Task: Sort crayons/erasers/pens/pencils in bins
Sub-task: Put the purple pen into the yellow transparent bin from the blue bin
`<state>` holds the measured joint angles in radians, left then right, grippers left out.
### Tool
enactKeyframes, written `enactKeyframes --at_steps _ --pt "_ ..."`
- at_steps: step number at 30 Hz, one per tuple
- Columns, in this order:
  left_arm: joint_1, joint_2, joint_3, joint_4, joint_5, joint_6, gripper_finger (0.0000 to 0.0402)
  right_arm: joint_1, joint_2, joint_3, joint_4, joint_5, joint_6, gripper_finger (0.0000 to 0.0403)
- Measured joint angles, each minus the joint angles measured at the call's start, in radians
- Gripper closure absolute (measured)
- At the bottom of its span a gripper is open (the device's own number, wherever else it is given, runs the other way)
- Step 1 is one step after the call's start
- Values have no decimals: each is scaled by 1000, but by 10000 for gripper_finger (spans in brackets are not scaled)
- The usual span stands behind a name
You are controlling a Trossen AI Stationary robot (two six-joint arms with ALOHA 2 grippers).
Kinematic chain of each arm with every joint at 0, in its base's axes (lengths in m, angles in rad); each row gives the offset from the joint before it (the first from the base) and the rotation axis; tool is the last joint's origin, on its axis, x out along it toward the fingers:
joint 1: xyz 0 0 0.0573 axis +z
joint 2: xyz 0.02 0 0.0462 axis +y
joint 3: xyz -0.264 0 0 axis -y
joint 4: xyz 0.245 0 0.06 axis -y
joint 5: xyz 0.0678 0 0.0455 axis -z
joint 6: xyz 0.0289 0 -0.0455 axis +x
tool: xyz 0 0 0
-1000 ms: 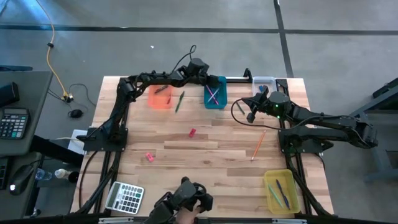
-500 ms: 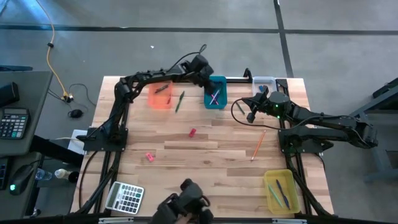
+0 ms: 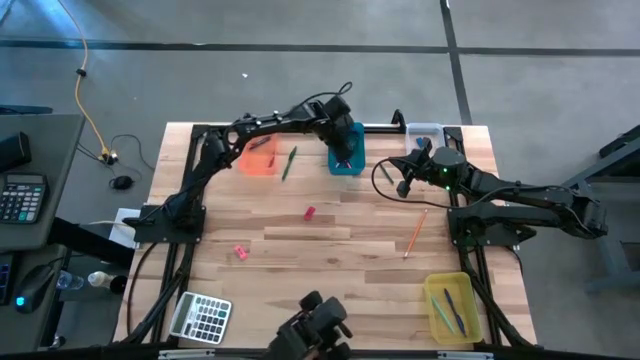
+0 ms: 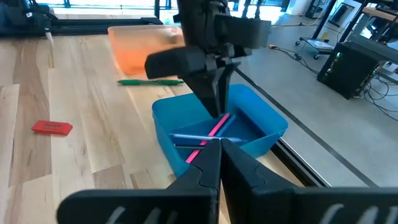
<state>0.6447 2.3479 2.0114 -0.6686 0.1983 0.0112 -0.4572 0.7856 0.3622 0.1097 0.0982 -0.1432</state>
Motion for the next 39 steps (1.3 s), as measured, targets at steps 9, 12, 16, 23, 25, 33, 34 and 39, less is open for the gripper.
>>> enactKeyframes --at_steps 9,12,16,23,25,33,34,39 --pt "-1 78 101 -44 10 27 267 0 0 0 0 0 -8 403" --pt "5 83 130 -67 6 43 265 0 0 0 0 0 -8 403" --pt "6 75 154 -179 -5 145 276 0 0 0 -5 0 -7 403" --pt "-21 -65 66 -146 -129 213 353 0 0 0 -20 0 14 403" --pt "-28 -111 -36 -31 -135 193 383 0 0 0 -20 0 34 403" --pt "-32 -383 -582 625 -135 45 397 -3 10 0 19 -1 63 403" --pt "-35 -410 -645 686 -135 30 399 -6 18 2 35 -2 56 403" --pt "-47 -546 -929 1008 -126 -22 399 -37 119 70 47 -75 49 403"
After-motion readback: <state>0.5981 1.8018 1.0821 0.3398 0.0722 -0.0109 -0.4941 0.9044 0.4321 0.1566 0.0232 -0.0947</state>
